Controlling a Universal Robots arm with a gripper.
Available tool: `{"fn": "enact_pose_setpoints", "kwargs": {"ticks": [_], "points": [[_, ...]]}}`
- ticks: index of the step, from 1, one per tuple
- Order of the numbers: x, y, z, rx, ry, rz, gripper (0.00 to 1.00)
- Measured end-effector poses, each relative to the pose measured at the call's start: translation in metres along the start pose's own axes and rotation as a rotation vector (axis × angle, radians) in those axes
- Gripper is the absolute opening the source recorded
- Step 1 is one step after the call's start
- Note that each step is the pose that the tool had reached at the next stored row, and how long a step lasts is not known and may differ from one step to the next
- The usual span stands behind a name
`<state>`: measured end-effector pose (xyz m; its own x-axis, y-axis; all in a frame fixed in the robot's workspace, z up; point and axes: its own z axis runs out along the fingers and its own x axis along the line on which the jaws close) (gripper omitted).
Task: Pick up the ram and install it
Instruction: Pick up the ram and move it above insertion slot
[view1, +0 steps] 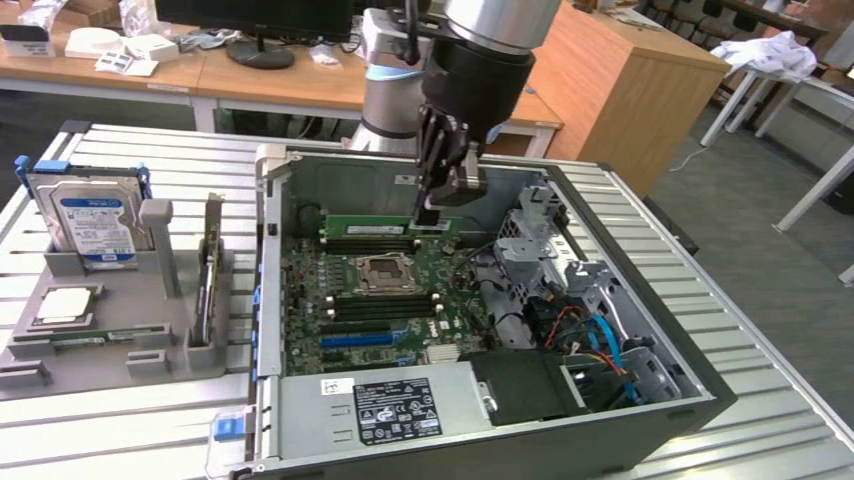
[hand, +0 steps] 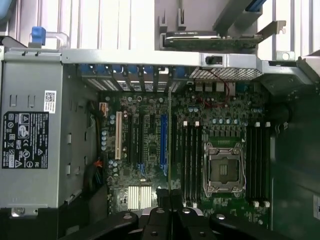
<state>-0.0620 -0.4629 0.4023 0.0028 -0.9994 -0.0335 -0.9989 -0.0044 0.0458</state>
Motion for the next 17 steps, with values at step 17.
{"fn": "enact_pose_setpoints", "kwargs": {"ticks": [17], "points": [[0.0, -0.0271, -0.0012, 0.0001, 0.0, 0.0, 0.12]]}}
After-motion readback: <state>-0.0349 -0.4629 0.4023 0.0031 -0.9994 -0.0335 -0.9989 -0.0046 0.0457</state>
